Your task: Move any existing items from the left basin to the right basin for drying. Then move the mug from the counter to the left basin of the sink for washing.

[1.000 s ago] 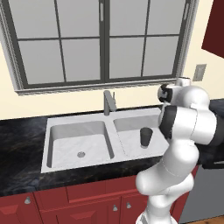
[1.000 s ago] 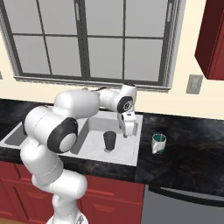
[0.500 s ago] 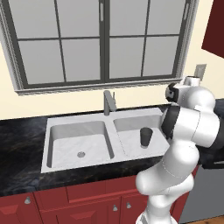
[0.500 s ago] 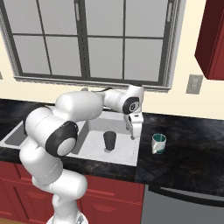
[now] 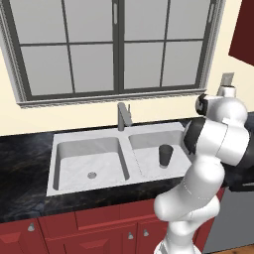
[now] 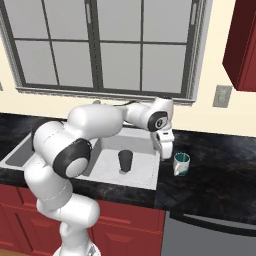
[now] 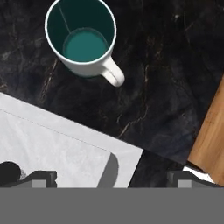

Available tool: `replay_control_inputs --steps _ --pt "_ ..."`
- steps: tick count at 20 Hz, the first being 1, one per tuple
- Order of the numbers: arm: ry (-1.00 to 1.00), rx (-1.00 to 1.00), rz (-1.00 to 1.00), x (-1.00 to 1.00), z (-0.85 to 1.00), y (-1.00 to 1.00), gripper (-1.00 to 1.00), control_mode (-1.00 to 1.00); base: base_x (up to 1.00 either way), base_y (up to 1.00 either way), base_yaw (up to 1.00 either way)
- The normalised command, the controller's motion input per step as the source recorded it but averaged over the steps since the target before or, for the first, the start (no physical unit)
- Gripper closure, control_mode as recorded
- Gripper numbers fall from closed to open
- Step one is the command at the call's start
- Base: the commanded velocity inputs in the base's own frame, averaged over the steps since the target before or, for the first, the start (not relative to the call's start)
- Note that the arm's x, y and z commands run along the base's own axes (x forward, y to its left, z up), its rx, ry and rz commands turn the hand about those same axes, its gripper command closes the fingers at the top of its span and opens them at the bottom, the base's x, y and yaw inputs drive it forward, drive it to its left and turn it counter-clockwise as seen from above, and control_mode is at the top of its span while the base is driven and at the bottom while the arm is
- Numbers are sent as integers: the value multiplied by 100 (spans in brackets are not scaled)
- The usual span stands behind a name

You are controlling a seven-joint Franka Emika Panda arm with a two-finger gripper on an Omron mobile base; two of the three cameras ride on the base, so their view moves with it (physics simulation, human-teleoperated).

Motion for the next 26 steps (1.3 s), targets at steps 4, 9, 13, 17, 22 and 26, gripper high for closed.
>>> replay_control_inputs --steps 4,9,13,17,22,26 --pt "0 -3 0 0 15 -36 -100 -100 0 0 0" --pt "-3 -2 0 -7 10 -34 -100 -100 0 0 0" --pt "-5 0 0 -17 3 -30 -100 -100 0 0 0" --pt "-9 0 0 -19 0 -24 -100 -100 0 0 0" --pt "-10 0 0 -1 -5 -7 -100 -100 0 0 0" --pt "-1 0 1 12 -10 -7 -100 -100 0 0 0"
